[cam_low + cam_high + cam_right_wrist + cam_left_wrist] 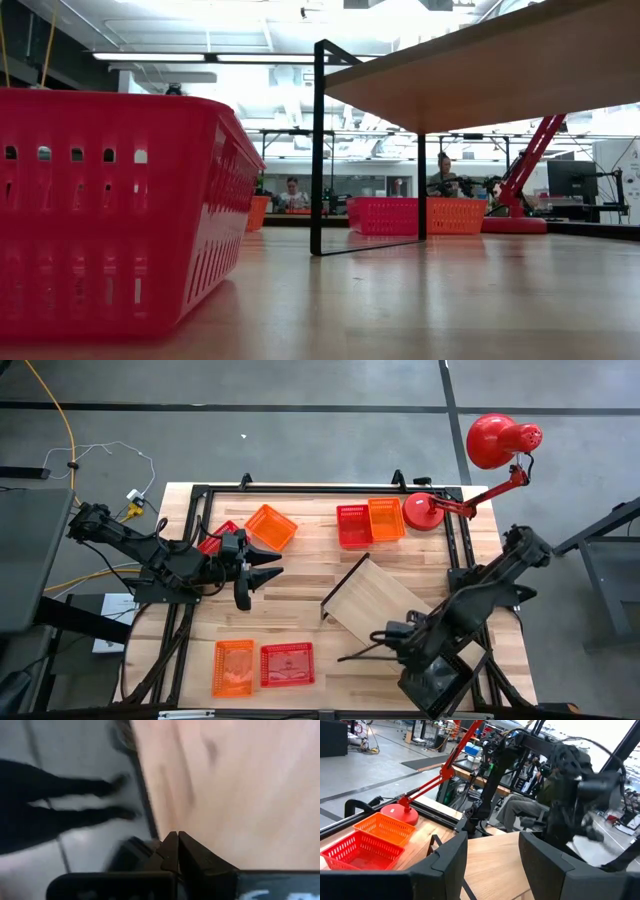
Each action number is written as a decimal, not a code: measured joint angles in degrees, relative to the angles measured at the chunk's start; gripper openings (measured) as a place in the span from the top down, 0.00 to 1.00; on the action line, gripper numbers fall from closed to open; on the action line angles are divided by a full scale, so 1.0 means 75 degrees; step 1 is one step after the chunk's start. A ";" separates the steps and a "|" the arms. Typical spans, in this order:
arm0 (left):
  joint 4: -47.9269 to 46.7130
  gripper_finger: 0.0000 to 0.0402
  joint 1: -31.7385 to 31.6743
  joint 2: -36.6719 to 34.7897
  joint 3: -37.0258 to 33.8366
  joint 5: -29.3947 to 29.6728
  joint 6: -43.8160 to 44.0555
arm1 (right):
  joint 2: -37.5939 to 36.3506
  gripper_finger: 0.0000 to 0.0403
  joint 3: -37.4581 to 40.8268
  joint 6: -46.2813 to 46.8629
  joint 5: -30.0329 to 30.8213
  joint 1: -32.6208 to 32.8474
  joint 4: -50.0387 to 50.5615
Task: Stack baskets on shelf by color
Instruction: Adjust the stacked black bins on the shelf
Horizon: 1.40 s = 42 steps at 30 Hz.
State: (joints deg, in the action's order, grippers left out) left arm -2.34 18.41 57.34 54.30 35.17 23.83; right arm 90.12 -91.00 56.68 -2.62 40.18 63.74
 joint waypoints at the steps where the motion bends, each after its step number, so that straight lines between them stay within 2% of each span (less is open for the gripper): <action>1: 0.0002 0.59 0.0001 0.0000 0.0000 -0.0002 0.0000 | -0.0125 1.00 0.0000 -0.0011 0.0133 0.0035 -0.0259; 3: 0.0002 0.59 -0.0002 0.0000 0.0000 0.0001 0.0000 | -0.0303 1.00 0.0000 -0.0061 0.0062 0.0084 -0.0888; 7: 0.0002 0.59 0.0001 0.0000 0.0000 -0.0001 0.0000 | -0.0185 1.00 -0.0003 -0.0399 -0.1024 0.0219 -0.2225; 12: 0.0002 0.59 -0.0002 0.0003 0.0000 0.0001 0.0000 | 0.0399 1.00 -0.0003 -0.0960 -0.1421 0.0484 -0.2297; 17: 0.0000 0.59 0.0001 0.0003 0.0000 0.0001 -0.0003 | 0.0821 1.00 0.0000 -0.1869 -0.0935 0.0632 -0.2168; 23: 0.0002 0.59 -0.0001 0.0003 0.0000 0.0001 0.0000 | 0.0890 1.00 0.0000 -0.2253 -0.0377 0.0644 -0.2049; 42: 0.0002 0.59 0.0001 0.0003 0.0000 0.0024 0.0000 | 0.0882 1.00 -0.0029 -0.2755 -0.0079 0.0842 -0.1119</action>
State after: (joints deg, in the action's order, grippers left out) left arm -2.33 18.41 57.36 54.30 35.35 23.83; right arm 96.73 -91.22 36.02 -3.21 46.50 55.35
